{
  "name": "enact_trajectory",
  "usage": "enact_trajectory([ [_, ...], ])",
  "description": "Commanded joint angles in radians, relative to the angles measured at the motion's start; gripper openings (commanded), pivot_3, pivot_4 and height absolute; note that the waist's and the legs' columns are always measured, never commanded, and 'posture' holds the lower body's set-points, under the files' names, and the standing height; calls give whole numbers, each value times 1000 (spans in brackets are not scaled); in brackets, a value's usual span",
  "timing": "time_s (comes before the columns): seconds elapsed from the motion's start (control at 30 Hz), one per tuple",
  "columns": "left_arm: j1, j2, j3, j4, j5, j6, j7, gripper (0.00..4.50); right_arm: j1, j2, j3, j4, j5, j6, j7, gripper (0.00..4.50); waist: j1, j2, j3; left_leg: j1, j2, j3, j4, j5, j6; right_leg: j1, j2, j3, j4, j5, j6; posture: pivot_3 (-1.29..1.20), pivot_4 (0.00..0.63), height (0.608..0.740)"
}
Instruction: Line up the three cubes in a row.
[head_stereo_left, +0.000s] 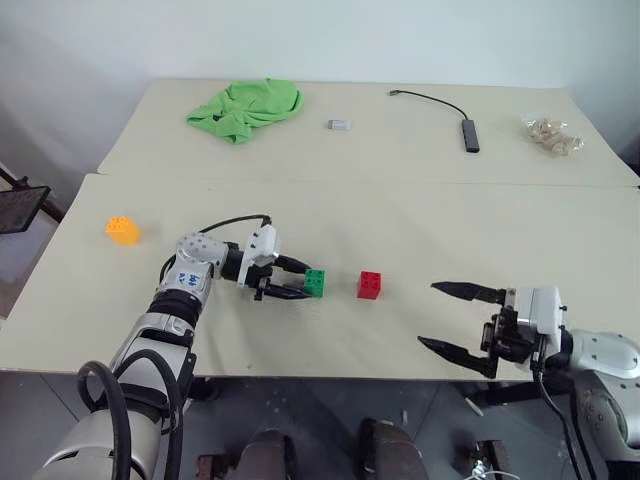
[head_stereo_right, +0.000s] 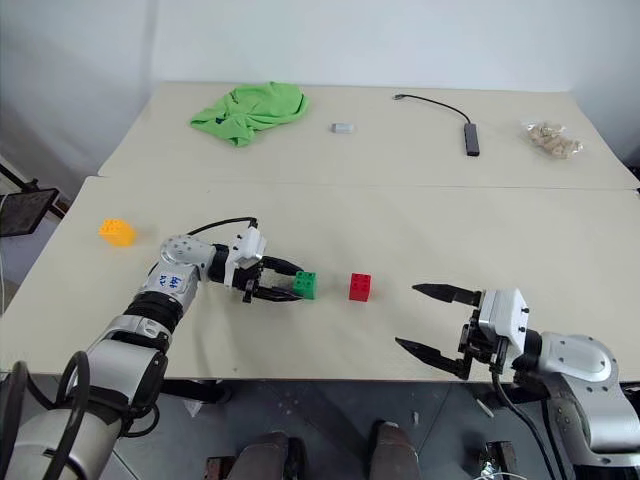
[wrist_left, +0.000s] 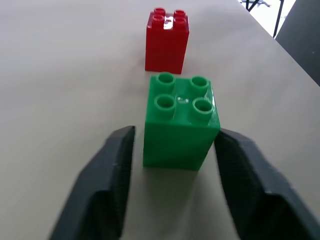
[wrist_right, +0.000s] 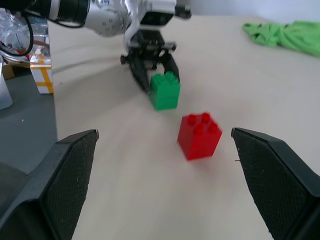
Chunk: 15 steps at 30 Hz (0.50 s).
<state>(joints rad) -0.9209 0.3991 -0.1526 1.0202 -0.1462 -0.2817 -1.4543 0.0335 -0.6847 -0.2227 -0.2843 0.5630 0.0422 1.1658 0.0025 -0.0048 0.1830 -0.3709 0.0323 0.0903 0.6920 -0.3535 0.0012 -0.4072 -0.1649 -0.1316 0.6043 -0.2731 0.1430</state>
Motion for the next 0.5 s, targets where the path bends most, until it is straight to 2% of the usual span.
enact_trajectory([
  [0.03, 13, 29, 59, -72, -39, 2, -17, 3736, -37, -1, 24, 9, 26, 11, 25, 4500, 0, 0, 0, 0, 0, 0, 0, 0, 0, 0, 0, 0, 0, 0, 0, 0, 150, 740],
  [0.1, 71, 63, 100, -183, -88, 34, -30, 4359, -68, 8, 45, 12, 47, 28, 37, 4500, -2, 0, 0, 0, 0, 0, 0, 0, 0, 0, 0, 0, 0, 0, 0, 0, 150, 740],
  [0.13, 102, 78, 119, -243, -108, 60, -26, 4470, -81, 12, 52, 12, 61, 36, 41, 4500, -6, 0, 0, 0, 0, 0, 0, 0, 0, 0, 0, 0, 0, 0, 0, 0, 150, 740],
  [0.23, 292, 161, 220, -519, -194, 160, 37, 4470, -157, 51, 80, 16, 88, 48, 30, 4500, -21, 0, 0, 0, 1, 0, 0, 0, 0, -1, 0, 0, 2, 0, 0, 0, 150, 740],
  [0.33, 546, 221, 421, -787, -273, 282, 241, 4470, -249, 111, 130, 73, 68, 9, 57, 4500, -34, 0, 0, 2, 3, -1, -1, -1, -2, -2, 0, 1, 5, 0, 0, 0, 150, 740],
  [0.4, 689, 229, 548, -898, -294, 309, 369, 4470, -301, 147, 149, 121, 61, -7, 72, 4500, -33, 0, 0, 2, 4, -1, -1, -1, -2, -2, 0, 1, 5, 0, 0, 0, 150, 740],
  [0.5, 902, 169, 739, -1018, -332, 351, 567, 4470, -370, 180, 179, 184, 56, -9, 103, 4500, -24, 0, 0, 1, 3, -2, 1, -2, -1, -1, 0, 0, 5, 0, 0, 0, 150, 740],
])
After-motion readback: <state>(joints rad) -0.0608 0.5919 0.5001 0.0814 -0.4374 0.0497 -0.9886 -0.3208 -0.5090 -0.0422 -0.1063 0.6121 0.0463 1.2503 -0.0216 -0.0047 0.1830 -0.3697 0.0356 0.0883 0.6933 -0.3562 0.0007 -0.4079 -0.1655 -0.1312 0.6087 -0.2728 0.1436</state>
